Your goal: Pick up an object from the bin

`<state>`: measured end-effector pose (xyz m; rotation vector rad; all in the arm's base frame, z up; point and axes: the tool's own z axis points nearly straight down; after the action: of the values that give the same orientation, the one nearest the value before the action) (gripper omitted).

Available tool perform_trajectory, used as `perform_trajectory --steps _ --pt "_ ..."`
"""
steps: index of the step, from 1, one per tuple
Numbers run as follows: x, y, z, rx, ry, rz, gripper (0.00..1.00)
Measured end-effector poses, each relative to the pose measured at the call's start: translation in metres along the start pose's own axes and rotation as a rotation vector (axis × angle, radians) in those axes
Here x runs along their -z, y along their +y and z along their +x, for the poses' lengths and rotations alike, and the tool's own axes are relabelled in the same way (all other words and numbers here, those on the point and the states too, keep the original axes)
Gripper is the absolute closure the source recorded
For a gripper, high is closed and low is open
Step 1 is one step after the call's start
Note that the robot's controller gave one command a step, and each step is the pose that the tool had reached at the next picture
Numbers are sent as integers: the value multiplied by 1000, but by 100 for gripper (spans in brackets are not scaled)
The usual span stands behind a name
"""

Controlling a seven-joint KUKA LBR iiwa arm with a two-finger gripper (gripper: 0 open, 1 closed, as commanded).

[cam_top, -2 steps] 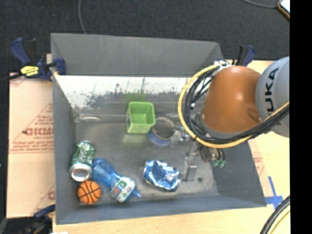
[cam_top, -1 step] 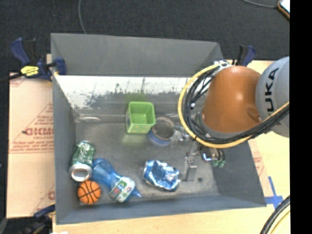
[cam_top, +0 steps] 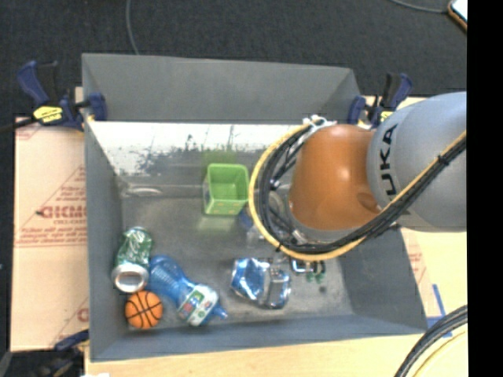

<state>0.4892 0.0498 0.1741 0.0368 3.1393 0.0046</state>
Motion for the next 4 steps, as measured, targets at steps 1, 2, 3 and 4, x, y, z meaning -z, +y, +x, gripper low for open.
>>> perform_trajectory --steps 1,2,3,4 --pt "-24 13 -23 -155 -10 3 0" --pt "-68 38 -6 -26 -5 1 100" --pt "-68 37 -6 -27 -4 1 100" --pt "-100 -6 -3 -51 -5 2 100"
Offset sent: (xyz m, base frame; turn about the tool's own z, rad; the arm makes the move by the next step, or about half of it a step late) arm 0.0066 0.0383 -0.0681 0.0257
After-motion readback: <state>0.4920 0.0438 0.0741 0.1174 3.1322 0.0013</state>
